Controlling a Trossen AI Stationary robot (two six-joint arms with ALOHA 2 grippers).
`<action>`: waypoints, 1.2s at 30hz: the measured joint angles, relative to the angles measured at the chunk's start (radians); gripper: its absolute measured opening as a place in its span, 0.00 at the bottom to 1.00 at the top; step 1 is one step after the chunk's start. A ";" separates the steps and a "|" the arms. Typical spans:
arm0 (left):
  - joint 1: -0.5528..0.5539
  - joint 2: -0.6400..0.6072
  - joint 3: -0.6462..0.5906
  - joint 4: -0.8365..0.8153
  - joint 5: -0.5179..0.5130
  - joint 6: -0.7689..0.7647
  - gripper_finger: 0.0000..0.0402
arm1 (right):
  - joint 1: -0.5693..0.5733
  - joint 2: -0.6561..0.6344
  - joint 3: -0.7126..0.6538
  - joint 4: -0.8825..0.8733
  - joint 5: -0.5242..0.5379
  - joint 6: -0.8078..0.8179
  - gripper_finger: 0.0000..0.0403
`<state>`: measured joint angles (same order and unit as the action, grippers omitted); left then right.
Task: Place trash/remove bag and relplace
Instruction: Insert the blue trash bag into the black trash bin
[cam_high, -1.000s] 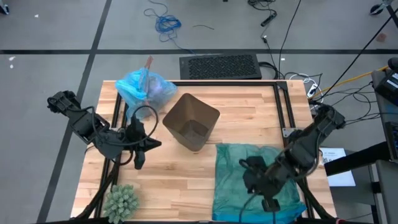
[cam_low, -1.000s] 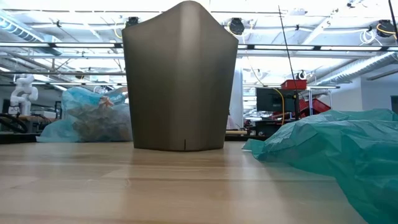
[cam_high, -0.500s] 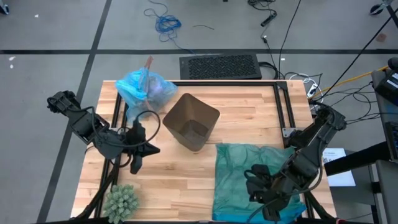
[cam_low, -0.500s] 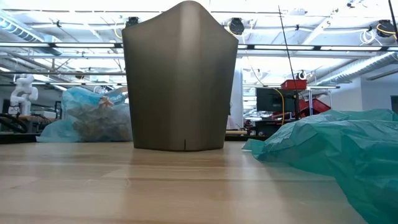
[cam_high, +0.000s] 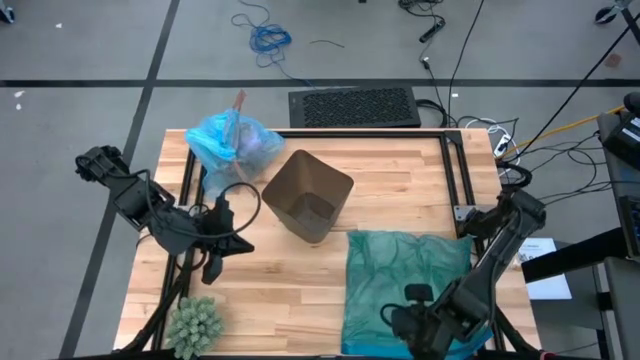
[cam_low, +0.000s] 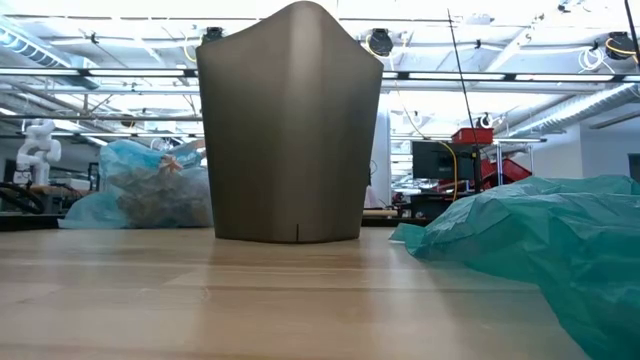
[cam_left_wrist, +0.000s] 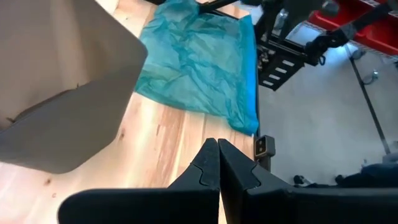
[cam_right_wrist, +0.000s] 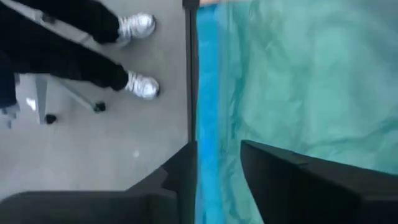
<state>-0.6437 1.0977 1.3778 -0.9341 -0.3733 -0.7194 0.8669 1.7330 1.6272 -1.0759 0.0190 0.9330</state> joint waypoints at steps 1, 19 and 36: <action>0.000 0.000 0.002 0.000 0.002 0.001 0.00 | 0.000 0.013 0.000 0.001 -0.020 0.011 0.31; 0.000 0.000 0.035 0.000 0.058 0.047 0.00 | 0.053 0.052 0.000 -0.035 -0.056 0.133 0.43; 0.000 0.000 0.035 -0.005 0.085 0.055 0.00 | 0.132 0.153 0.000 -0.078 -0.062 0.053 0.43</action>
<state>-0.6441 1.0973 1.4132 -0.9396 -0.2886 -0.6647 0.9990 1.8862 1.6276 -1.1537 -0.0434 0.9859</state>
